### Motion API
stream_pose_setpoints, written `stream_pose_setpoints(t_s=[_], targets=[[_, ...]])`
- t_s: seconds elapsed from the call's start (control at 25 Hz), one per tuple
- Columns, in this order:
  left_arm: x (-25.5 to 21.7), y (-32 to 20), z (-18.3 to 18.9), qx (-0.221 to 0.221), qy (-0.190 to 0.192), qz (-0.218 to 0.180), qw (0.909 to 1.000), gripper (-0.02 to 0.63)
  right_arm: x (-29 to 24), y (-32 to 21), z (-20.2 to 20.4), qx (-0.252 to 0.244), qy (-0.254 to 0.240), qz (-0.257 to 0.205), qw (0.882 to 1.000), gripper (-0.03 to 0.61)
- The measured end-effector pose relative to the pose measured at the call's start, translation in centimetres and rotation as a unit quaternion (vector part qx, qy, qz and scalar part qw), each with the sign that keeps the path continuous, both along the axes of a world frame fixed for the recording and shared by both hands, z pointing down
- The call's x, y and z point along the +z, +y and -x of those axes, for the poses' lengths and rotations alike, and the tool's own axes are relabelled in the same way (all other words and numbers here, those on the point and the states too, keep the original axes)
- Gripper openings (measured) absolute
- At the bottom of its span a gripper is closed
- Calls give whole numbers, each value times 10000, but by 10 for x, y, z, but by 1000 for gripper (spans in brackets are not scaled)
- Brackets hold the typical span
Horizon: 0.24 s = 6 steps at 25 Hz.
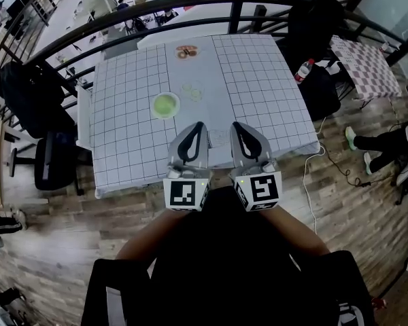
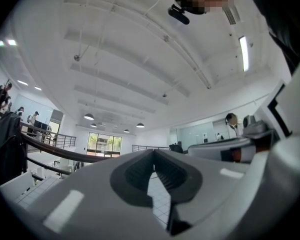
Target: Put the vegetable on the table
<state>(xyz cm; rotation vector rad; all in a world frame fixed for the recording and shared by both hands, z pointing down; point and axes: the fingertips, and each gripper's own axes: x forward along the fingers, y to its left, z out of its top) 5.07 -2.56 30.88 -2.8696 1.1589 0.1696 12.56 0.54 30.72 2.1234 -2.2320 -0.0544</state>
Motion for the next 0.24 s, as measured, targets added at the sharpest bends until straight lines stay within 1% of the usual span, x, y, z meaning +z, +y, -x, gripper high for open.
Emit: stream_pose_setpoints(t_s=[0.24], targets=[[-6,5,-8,134,63,-55,9999,8,9,4,-10,202,-65,120,9997,-5]])
